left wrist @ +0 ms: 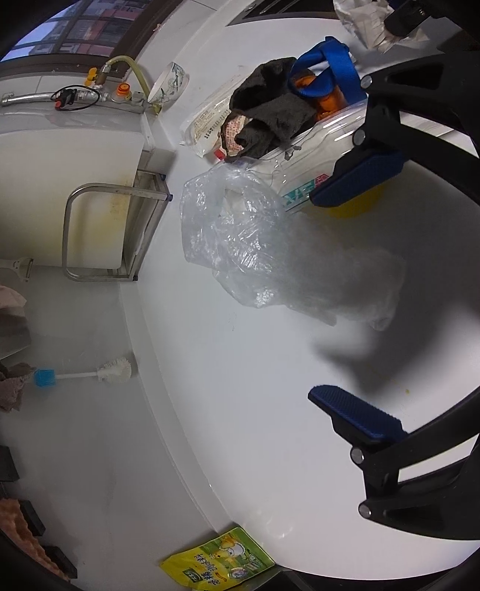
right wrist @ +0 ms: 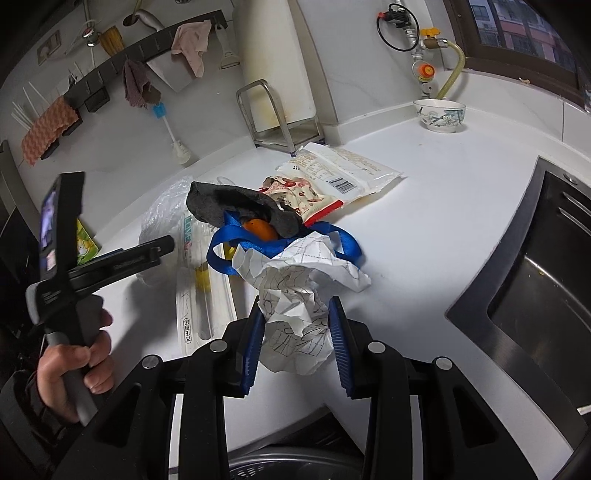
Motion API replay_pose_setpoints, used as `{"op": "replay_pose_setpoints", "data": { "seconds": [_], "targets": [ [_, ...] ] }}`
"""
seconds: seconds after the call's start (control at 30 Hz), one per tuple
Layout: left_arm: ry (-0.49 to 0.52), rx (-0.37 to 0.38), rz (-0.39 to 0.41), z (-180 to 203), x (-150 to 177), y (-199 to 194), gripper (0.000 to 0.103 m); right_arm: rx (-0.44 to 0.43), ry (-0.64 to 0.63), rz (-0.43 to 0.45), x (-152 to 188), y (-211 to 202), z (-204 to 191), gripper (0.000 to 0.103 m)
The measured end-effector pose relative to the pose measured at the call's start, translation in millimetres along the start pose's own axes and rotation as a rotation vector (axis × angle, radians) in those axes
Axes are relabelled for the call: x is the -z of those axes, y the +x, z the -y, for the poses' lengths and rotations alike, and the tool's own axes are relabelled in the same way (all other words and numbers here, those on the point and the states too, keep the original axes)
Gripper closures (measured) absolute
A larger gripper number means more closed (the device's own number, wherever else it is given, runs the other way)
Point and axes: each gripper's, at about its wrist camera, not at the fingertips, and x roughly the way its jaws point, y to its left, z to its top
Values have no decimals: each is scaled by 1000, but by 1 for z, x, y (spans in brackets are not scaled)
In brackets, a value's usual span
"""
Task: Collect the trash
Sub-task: 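Grasp the crumpled white paper with the right gripper while the left grasps the plastic bag, then carry the paper and bag over the bin and open both grippers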
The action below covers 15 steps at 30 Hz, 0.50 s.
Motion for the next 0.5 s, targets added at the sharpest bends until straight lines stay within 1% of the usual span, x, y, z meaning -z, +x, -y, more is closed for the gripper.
{"op": "replay_pose_setpoints", "data": {
  "seconds": [0.03,0.07,0.13,0.23,0.3,0.5],
  "targets": [
    [-1,5,-3,0,0,0,31,1,-1,0,1,-1,0,70],
    [-1,15,-9,0,1,1,37,-1,-1,-1,1,-2,0,70],
    [-5,28,-22,-2,3,1,56,-3,-1,-4,4,-4,2,69],
    [-16,20,-20,-4,7,-5,70,-7,5,-11,7,-7,3,69],
    [-22,6,-12,-8,12,-13,73,-8,12,-11,10,-13,5,69],
    [-24,-35,23,-17,34,-61,73,-14,17,1,21,-37,5,69]
  ]
}}
